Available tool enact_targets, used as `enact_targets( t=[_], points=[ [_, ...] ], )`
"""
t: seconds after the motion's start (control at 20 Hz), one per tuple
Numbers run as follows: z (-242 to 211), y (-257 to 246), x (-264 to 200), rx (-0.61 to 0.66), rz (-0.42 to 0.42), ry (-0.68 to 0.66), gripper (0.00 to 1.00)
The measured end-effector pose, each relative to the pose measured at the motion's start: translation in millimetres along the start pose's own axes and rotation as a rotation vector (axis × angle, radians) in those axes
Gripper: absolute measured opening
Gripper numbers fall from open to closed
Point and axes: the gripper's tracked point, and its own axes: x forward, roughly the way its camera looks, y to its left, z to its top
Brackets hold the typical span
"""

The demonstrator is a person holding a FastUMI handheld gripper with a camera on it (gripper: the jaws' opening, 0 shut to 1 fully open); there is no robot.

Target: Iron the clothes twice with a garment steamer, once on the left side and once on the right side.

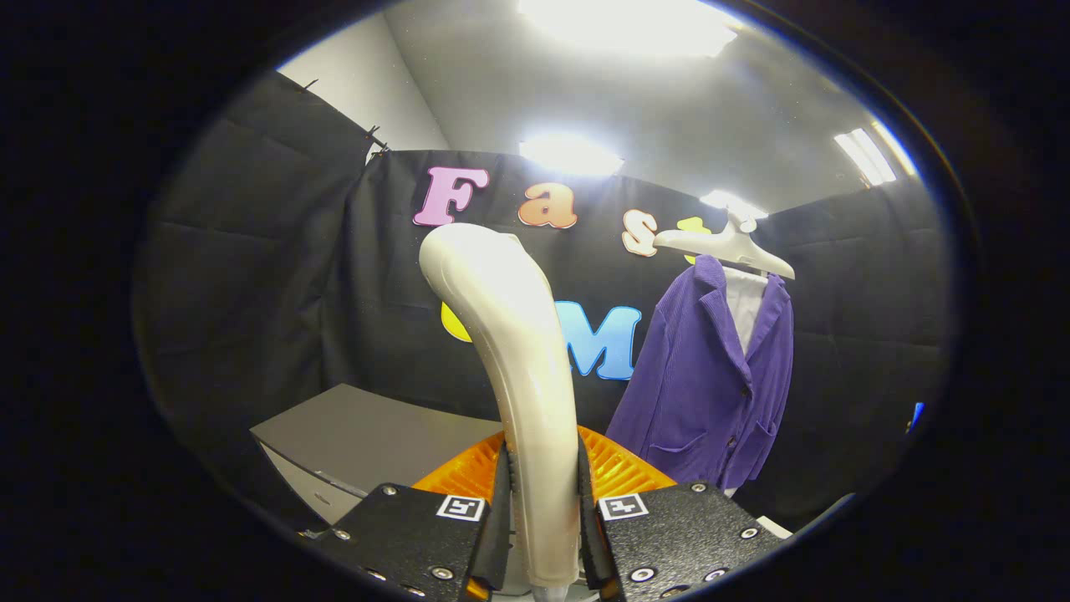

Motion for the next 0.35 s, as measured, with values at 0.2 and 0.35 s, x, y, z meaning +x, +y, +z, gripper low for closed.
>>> enact_targets(
  t=[0.2, 0.35],
  points=[
    [-5.7, -0.1, 3.7, 0.03, -0.011, 0.005, 0.35],
    [-8.2, 1.6, 6.0, 0.086, 0.004, -0.001, 0.35]
  ],
)
